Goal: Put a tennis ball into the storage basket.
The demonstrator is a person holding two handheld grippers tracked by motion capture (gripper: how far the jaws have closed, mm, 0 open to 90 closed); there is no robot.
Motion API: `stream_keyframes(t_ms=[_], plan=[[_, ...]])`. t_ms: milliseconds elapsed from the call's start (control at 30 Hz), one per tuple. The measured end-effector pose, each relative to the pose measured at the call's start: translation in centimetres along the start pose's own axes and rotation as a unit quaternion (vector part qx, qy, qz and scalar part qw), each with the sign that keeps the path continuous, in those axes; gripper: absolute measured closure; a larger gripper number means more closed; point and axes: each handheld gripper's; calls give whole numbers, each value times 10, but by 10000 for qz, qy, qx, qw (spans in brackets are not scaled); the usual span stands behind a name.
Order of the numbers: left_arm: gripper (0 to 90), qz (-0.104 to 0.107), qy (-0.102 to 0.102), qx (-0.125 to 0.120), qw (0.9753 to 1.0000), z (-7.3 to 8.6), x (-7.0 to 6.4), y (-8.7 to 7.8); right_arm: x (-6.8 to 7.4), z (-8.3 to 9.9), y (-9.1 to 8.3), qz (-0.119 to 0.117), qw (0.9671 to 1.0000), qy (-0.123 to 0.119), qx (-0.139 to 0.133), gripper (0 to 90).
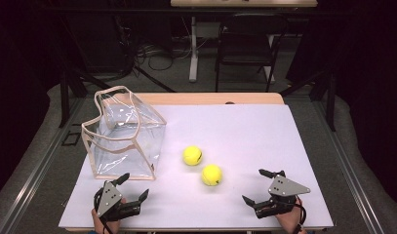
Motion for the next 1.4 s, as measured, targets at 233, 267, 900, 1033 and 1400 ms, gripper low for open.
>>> stream_keyframes(t_ms=[233,267,900,1033,1400], plan=[[160,13,-4,-11,10000,0,-1,1,-1,0,1,-17,10000,18,54,0],[160,16,7,-1,10000,0,-1,1,-1,-1,1,-44,10000,31,70,0],[160,77,28,78,9999,0,-2,2,0,-10,17,-223,9989,19,403,0],[160,97,26,83,9999,0,-2,2,-2,-13,22,-291,9987,12,410,0],[160,105,15,77,9999,0,-1,2,-6,-22,36,-364,9981,-46,503,0]])
Point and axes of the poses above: each handheld gripper's, and its own axes: y roughly forward along the jaws, z roughly out of its underside, x roughly to its left, and after that the axes turned 14 degrees about -y, right-handed
